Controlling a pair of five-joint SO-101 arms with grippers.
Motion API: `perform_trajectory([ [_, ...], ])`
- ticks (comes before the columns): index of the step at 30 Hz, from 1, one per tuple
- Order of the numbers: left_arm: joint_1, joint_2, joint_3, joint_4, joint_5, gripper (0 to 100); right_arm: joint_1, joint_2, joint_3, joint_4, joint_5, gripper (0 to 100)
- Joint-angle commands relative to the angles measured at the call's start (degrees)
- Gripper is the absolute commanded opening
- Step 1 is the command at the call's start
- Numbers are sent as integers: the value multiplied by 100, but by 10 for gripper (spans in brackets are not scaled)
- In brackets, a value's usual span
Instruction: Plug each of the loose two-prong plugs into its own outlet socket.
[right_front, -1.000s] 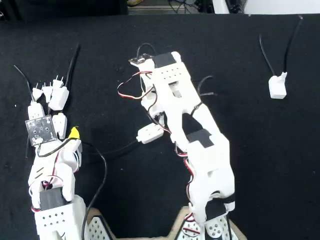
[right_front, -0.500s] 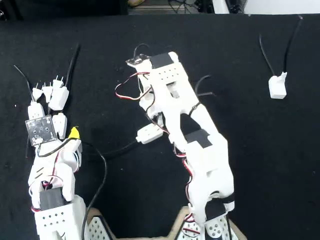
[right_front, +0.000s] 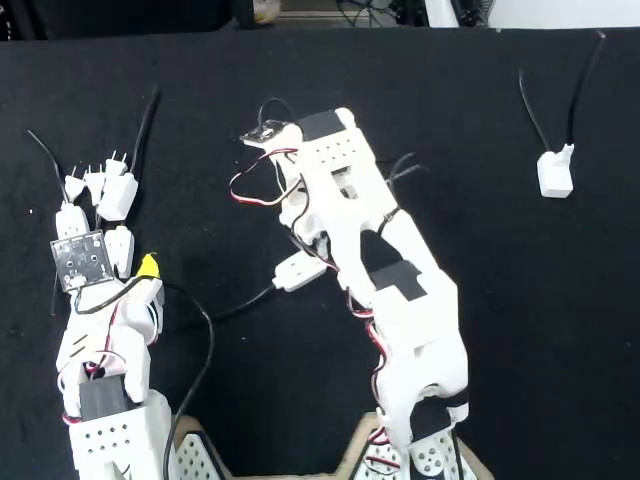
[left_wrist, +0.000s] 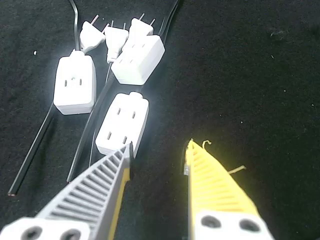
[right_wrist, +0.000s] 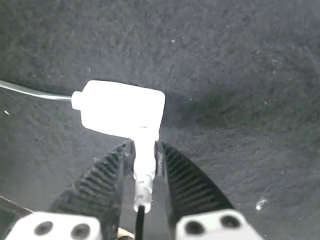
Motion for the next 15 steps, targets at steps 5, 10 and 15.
perform_trajectory([
  [5, -40, 18, 119, 18, 79, 184, -141, -136, 84, -79, 44, 11],
  [10, -40, 18, 119, 18, 79, 184, -149, -136, 110, -132, 88, 11],
  [15, -40, 18, 119, 18, 79, 184, -149, -127, 145, -132, 105, 11],
])
